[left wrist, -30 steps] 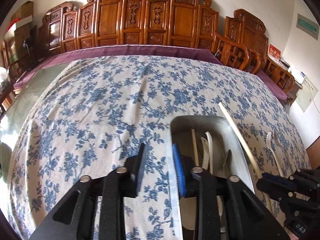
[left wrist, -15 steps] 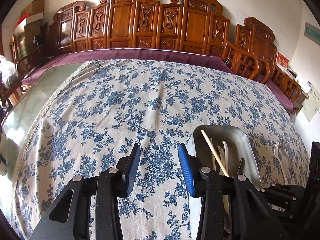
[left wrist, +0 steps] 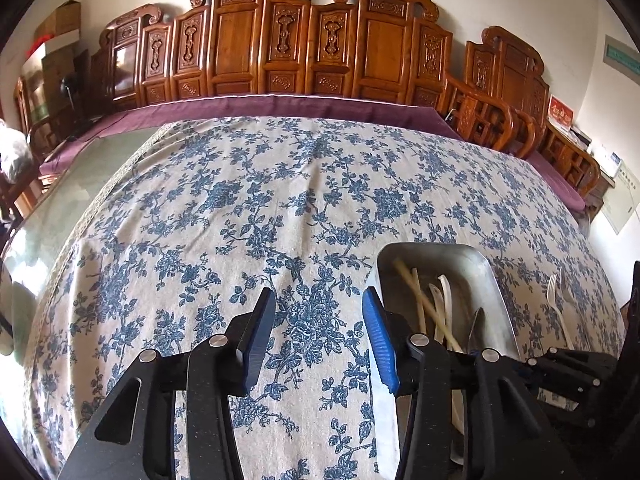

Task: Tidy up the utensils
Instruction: 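Lower the metal spoon and chopstick into the tray and open both tools, then grasp a metal fork with the right tool while the left tool grasps a white plastic fork, then carry the plastic fork over the tray with the left tool while the right holds its fork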

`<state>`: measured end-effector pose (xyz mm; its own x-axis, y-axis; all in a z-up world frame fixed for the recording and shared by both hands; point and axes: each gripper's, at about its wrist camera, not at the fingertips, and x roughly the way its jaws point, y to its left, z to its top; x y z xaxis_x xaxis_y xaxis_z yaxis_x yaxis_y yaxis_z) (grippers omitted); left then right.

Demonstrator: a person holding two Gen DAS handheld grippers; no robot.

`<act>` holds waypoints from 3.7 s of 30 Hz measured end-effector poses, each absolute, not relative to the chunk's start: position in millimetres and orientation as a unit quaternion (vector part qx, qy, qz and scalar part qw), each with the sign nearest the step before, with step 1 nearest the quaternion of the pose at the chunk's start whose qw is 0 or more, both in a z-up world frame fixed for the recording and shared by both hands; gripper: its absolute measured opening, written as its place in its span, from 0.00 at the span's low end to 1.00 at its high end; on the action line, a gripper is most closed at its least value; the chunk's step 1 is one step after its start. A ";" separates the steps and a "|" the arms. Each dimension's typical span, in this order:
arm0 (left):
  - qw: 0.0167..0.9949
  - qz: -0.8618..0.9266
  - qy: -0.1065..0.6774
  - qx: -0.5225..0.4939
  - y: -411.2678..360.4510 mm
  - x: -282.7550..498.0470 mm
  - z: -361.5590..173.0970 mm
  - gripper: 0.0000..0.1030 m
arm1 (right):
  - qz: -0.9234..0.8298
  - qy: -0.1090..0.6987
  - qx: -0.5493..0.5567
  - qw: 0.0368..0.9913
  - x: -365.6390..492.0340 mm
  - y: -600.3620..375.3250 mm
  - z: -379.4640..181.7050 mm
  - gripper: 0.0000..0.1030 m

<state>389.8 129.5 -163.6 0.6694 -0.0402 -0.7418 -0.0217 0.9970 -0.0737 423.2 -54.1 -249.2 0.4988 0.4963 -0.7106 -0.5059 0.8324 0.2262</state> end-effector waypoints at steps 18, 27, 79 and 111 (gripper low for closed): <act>0.913 -0.078 0.401 0.009 47.9 362.4 -157.4 0.84 | 0.182 0.345 -0.086 0.917 407.2 -210.9 -226.0 0.25; 0.908 -0.098 0.404 0.048 -1.5 347.3 -160.4 0.85 | 0.149 0.396 -0.097 0.901 425.8 -268.2 -251.5 0.27; 0.852 -0.109 0.509 0.066 -207.9 421.4 -238.9 0.28 | 0.151 0.467 0.001 0.871 455.9 -373.1 -285.0 0.08; 0.886 -0.117 0.446 0.054 -120.5 383.7 -169.9 0.06 | 0.210 0.445 -0.045 0.870 440.1 -295.2 -261.2 0.08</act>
